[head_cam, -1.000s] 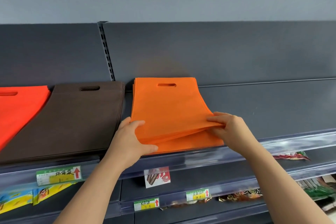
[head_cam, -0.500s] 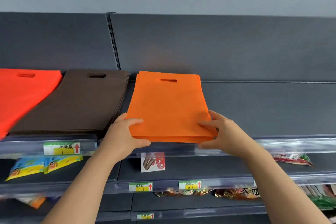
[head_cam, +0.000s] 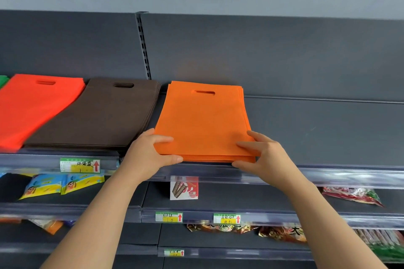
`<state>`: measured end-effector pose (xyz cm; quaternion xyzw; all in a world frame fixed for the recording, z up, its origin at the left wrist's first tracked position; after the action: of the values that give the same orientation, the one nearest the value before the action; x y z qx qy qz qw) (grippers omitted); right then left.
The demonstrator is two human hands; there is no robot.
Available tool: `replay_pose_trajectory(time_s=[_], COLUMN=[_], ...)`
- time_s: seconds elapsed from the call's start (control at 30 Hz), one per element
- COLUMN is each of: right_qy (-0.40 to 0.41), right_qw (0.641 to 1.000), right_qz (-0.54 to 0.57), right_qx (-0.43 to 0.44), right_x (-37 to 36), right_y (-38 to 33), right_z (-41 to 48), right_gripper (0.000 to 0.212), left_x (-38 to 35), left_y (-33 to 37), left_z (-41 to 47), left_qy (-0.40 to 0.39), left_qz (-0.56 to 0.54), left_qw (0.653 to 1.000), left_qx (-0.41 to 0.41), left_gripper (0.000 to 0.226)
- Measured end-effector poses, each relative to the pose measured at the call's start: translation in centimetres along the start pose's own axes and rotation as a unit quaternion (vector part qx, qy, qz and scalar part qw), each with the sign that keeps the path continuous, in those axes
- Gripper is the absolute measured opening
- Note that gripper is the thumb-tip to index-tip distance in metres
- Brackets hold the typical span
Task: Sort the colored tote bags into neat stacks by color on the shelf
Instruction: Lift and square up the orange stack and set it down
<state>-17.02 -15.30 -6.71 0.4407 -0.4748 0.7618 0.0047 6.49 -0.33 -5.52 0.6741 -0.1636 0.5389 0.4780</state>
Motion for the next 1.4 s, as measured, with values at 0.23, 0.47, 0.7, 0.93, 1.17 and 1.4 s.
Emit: replay_pose_trajectory(time_s=[0.23,0.47,0.7,0.93,1.17,1.4], right_qy=[-0.001,0.002,-0.018,-0.01,-0.009,0.02], right_qw=[0.999,0.995,0.994,0.995,0.993,0.997], right_qz=[0.029,0.054,0.038,0.028,0.031,-0.009], right_qx=[-0.025,-0.086,-0.104,-0.098,-0.109,-0.075], right_x=[-0.5,-0.6,-0.2,0.2,0.4,0.1], right_y=[0.5,0.0,-0.1,-1.0,-0.7,-1.1], right_z=[-0.2,-0.8,-1.8,-1.3,-0.9,-0.4], right_gripper=[0.042,0.045,0.07,0.048,0.042,0.029], left_x=[-0.1,-0.2,0.5,-0.1,0.0,-0.2], left_y=[-1.0,-1.8,-1.8,-1.5,-0.7,-0.5], left_z=[0.0,0.1,0.1,0.0,-0.2,-0.5], left_qy=[-0.008,0.019,0.038,0.02,0.015,0.041], left_qz=[-0.051,-0.052,-0.032,-0.018,-0.008,-0.006], left_qw=[0.999,0.998,0.999,1.0,1.0,0.999], left_qx=[0.003,0.004,-0.009,-0.01,-0.023,-0.007], left_gripper=[0.064,0.057,0.069,0.066,0.071,0.065])
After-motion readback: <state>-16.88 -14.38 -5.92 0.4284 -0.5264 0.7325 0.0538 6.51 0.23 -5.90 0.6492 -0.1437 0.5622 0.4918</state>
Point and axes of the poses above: each hand's wrist, its own z-axis towards the middle knuckle, its own x-axis out of the back of the hand, y = z × x, the point moved 7 cm from there along z, towards the middle knuckle, and after that the axes turned 14 degrees about z, right-handed, at the moved point
